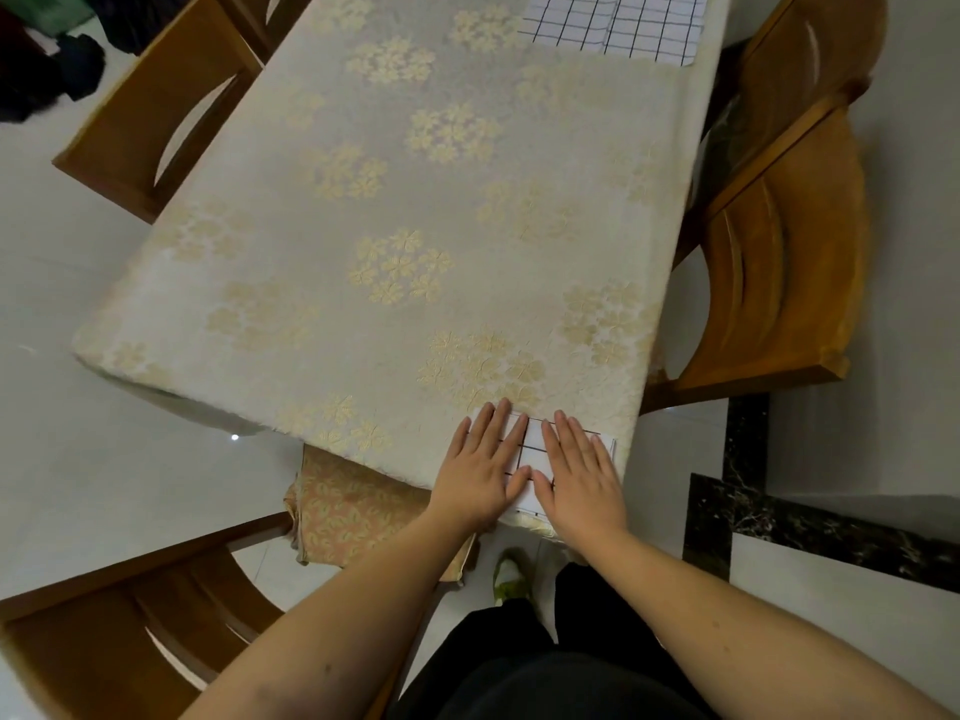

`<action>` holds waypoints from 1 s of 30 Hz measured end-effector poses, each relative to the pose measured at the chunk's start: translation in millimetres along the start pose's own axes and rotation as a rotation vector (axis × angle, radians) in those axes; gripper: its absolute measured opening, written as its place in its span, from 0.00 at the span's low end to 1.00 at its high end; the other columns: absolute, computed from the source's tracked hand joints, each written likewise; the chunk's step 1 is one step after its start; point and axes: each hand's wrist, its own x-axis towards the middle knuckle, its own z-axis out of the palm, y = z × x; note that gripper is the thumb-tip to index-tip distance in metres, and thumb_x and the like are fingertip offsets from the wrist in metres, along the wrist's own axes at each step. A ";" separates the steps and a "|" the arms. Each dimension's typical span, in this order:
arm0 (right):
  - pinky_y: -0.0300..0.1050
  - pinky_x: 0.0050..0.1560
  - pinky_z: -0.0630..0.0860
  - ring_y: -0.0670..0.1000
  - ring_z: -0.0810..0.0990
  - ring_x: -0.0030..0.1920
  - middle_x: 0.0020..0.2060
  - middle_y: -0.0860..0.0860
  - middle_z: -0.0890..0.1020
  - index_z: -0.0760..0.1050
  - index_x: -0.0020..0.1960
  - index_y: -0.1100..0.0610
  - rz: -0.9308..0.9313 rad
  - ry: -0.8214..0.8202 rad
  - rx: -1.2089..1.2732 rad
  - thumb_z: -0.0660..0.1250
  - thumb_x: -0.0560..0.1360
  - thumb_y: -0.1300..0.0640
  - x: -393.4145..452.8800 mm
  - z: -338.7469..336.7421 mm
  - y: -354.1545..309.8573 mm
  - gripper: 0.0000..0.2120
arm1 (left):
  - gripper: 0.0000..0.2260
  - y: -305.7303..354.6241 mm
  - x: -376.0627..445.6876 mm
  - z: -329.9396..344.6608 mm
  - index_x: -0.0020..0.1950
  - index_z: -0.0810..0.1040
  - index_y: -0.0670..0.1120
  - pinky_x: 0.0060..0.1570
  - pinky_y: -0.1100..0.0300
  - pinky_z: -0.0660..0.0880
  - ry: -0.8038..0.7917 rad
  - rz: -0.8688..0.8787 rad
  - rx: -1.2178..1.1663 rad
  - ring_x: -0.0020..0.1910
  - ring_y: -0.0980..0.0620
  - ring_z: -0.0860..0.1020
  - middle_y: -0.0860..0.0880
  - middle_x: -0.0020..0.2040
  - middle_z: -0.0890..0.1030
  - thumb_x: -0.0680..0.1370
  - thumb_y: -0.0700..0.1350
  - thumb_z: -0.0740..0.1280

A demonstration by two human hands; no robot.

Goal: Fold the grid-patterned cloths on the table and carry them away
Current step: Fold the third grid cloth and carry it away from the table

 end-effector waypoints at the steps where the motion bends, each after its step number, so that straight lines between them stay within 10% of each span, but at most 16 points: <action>1: 0.52 0.74 0.50 0.51 0.52 0.77 0.78 0.54 0.55 0.52 0.78 0.56 0.009 0.000 -0.007 0.40 0.80 0.39 -0.3 -0.2 0.3 0.32 | 0.29 -0.3 0.2 -0.4 0.80 0.46 0.52 0.75 0.49 0.43 0.003 -0.004 -0.008 0.78 0.47 0.41 0.47 0.80 0.44 0.82 0.62 0.47; 21: 0.45 0.73 0.31 0.47 0.31 0.74 0.76 0.50 0.33 0.32 0.77 0.53 -0.009 -0.105 0.001 0.34 0.74 0.31 -5.6 -14.8 22.1 0.39 | 0.35 -32.7 6.2 -29.2 0.79 0.37 0.53 0.76 0.49 0.40 -0.214 0.048 -0.076 0.77 0.52 0.36 0.51 0.78 0.35 0.80 0.63 0.51; 30: 0.53 0.75 0.44 0.52 0.50 0.77 0.78 0.50 0.52 0.51 0.78 0.50 0.008 -0.217 -0.062 0.52 0.80 0.41 -3.0 -73.1 13.3 0.30 | 0.23 -11.2 -5.1 -107.1 0.76 0.63 0.48 0.59 0.50 0.73 -0.074 -0.024 -0.161 0.62 0.44 0.75 0.45 0.69 0.73 0.82 0.53 0.57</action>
